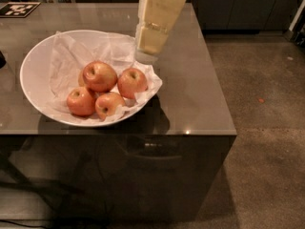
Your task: Pick apple from white bowl
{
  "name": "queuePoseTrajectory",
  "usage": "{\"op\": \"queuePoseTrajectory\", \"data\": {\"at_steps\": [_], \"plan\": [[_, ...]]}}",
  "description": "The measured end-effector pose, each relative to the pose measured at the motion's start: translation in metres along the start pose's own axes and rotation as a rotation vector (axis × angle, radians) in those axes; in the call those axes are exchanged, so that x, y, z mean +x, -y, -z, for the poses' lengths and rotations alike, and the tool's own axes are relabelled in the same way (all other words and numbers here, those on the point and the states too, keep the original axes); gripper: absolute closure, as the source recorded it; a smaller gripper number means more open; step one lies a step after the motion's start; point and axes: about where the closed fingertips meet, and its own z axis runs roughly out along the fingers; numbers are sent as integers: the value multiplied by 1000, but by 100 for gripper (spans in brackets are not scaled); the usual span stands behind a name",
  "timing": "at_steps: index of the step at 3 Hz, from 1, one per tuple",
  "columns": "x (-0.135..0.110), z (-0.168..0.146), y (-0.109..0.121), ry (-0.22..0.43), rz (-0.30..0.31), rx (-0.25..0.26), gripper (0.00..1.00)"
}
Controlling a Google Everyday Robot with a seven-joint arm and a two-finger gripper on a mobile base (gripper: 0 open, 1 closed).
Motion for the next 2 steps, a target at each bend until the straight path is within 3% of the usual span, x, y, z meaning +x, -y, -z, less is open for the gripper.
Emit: {"op": "queuePoseTrajectory", "data": {"at_steps": [2], "plan": [[-35, -77, 11, 29, 33, -90, 0]]}}
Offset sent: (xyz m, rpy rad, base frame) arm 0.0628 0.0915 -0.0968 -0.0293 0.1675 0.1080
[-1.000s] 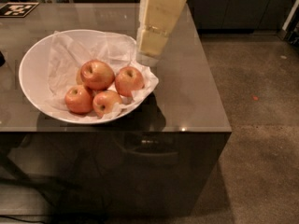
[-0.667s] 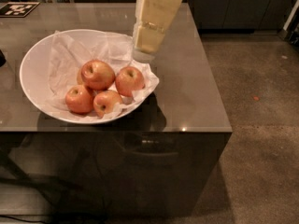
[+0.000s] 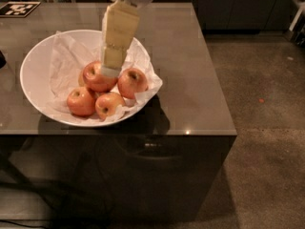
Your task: Pick apple from white bowl
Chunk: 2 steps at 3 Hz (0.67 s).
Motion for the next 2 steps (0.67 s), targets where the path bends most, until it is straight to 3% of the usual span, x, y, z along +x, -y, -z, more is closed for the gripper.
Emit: {"op": "queuePoseTrajectory", "data": {"at_steps": [1, 2], "plan": [[-4, -43, 7, -9, 8, -72, 0], [-5, -50, 8, -6, 9, -79, 0]]}}
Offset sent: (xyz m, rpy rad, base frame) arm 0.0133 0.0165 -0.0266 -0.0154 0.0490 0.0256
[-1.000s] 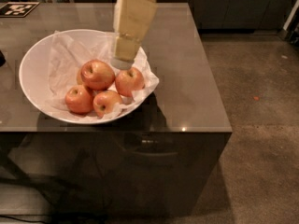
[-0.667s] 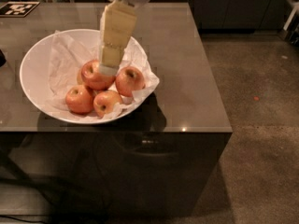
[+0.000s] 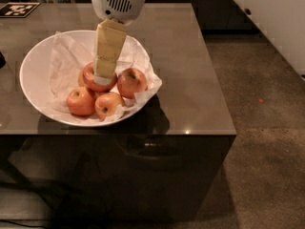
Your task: Pick apple from white bowl
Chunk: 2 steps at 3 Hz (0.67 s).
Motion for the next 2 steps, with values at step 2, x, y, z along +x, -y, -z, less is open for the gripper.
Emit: {"op": "queuePoseTrajectory", "data": {"at_steps": [2], "plan": [[-2, -49, 0, 53, -39, -90, 0]]}}
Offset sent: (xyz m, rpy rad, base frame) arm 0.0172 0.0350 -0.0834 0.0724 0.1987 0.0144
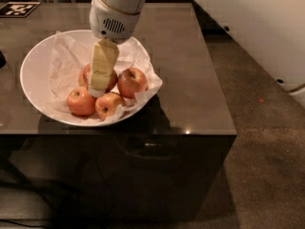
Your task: Pick apple from white bowl
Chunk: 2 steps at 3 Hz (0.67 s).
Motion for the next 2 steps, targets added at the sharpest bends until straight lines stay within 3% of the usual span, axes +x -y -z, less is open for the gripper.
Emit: {"op": "queuePoseTrajectory", "data": {"at_steps": [1, 2], "plan": [[-2, -27, 2, 14, -9, -53, 0], [-3, -44, 1, 22, -1, -72, 0]]}}
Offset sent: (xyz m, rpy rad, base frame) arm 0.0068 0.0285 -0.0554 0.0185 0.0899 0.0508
